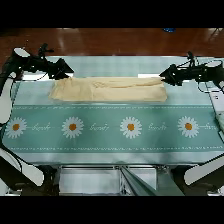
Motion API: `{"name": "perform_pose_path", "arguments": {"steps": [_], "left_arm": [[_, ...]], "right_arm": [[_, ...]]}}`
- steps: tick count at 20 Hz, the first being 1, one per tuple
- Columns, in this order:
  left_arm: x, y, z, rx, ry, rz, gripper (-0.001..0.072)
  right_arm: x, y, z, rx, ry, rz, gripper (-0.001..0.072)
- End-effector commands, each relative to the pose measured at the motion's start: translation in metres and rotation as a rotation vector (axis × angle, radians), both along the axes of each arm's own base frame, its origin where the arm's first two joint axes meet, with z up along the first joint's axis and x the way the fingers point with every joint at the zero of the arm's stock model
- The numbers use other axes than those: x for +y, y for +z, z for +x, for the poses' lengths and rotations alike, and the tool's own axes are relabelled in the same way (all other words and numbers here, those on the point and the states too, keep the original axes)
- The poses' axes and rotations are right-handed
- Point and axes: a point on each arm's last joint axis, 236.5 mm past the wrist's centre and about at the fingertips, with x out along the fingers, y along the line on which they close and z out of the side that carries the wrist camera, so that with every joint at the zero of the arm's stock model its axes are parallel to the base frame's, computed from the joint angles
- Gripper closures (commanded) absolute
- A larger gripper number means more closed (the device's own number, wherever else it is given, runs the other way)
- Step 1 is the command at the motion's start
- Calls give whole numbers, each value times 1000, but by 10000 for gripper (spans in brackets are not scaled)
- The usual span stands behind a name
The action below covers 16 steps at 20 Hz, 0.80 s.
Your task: Fold the shirts.
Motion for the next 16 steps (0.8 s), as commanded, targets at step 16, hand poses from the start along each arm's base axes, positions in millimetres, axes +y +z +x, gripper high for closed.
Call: {"name": "perform_pose_path", "arguments": {"steps": [16], "left_arm": [[5,70,-164,-203,46,305,203]], "right_arm": [[1,-54,-40,162,-37,-46,300]]}}
